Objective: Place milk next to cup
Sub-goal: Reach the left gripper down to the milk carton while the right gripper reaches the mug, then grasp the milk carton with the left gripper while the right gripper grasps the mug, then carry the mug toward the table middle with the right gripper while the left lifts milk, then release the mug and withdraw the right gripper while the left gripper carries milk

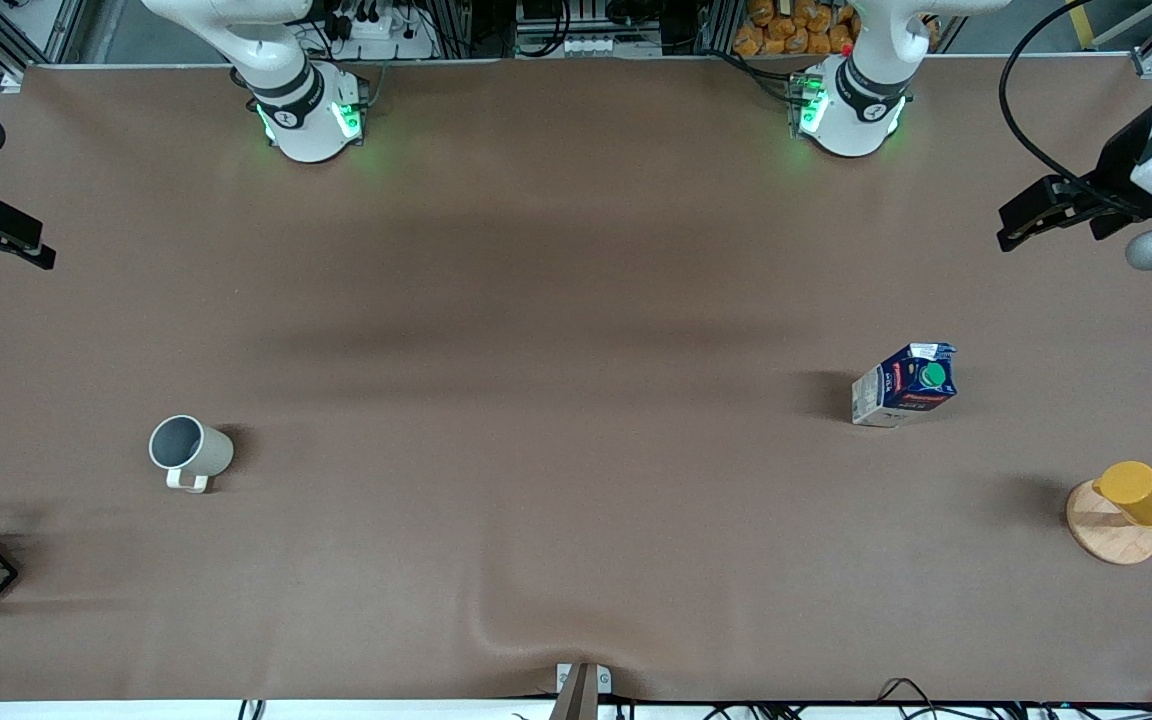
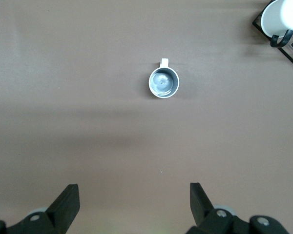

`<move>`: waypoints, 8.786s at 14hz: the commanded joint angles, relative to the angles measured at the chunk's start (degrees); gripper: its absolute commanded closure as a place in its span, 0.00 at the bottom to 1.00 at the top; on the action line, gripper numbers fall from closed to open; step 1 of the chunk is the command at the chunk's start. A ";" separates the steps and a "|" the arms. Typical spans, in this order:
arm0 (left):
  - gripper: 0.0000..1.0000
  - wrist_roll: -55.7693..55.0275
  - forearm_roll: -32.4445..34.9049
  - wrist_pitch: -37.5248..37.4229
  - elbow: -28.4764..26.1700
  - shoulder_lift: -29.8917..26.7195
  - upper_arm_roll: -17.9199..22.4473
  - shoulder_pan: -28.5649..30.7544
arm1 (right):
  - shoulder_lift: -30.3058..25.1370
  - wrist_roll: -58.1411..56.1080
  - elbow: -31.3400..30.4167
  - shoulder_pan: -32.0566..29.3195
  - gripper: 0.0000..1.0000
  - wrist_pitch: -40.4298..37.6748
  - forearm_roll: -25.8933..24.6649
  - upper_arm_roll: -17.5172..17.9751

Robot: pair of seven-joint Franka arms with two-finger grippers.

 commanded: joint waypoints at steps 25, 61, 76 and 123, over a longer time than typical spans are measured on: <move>0.00 4.98 4.38 43.45 -35.00 3.82 0.00 2.03 | 22.25 0.17 0.36 11.20 0.00 9.62 -0.23 0.63; 0.75 1.37 0.26 16.85 -12.69 3.73 -8.26 2.11 | 38.97 -20.75 -1.49 -0.22 1.00 31.34 -0.59 0.46; 0.76 0.67 0.17 10.86 -8.73 4.17 -8.70 2.03 | 40.63 -19.89 8.36 18.11 1.00 40.72 -0.67 13.47; 0.76 -34.12 2.45 24.12 3.12 25.16 -19.25 -15.63 | 17.99 -14.68 -1.75 12.90 0.00 28.84 -3.22 11.62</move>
